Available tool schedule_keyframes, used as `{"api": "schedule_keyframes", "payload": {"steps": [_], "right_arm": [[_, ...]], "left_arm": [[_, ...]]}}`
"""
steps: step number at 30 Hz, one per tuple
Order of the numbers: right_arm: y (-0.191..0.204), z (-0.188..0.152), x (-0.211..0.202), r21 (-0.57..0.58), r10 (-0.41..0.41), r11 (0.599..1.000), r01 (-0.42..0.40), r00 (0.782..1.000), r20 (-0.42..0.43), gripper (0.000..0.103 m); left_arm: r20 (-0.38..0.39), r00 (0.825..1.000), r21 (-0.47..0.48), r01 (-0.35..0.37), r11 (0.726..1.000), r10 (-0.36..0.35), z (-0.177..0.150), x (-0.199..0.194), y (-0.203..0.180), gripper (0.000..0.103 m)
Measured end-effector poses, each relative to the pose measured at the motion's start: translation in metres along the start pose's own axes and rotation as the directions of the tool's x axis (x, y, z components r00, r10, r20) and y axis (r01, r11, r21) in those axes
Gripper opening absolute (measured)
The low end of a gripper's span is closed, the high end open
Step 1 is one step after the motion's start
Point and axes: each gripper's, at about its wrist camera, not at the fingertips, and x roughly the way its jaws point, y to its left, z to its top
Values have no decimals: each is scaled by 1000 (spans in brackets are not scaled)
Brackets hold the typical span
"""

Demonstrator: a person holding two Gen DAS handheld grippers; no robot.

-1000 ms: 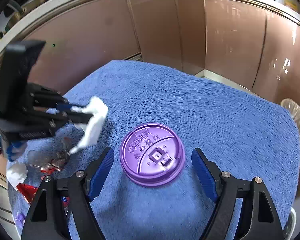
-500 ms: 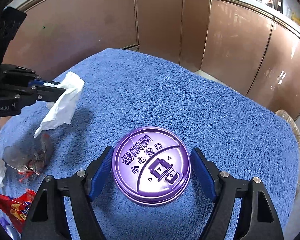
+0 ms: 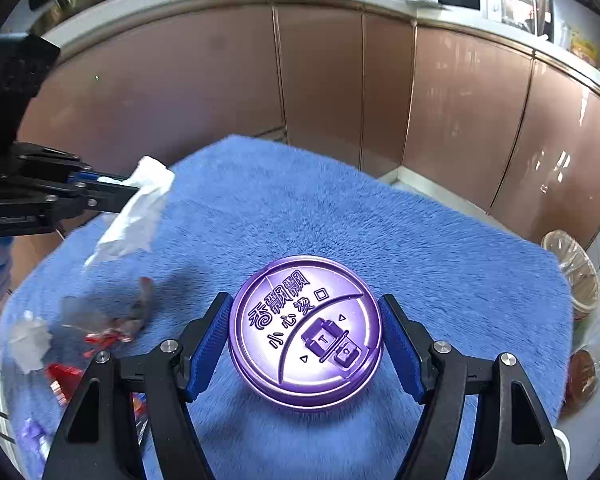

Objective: Collect trash
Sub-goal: 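Carry the tissue with the left tool while the right tool carries the purple lid to the bin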

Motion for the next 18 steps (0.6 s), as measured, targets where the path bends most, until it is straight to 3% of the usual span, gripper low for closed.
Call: {"api": "schedule_keyframes", "payload": {"steps": [10, 14, 18], "right_arm": [[-72, -38, -115, 132, -113, 986, 100, 989, 95, 72], [-125, -75, -161, 256, -177, 956, 144, 978, 110, 72], [-181, -123, -201, 415, -229, 895, 162, 967, 115, 72]], "left_arm": [[27, 995, 129, 87, 988, -91, 32, -19, -102, 10], [11, 988, 207, 148, 967, -154, 47, -8, -175, 10], [-27, 980, 276, 199, 940, -199, 58, 14, -247, 10]]}}
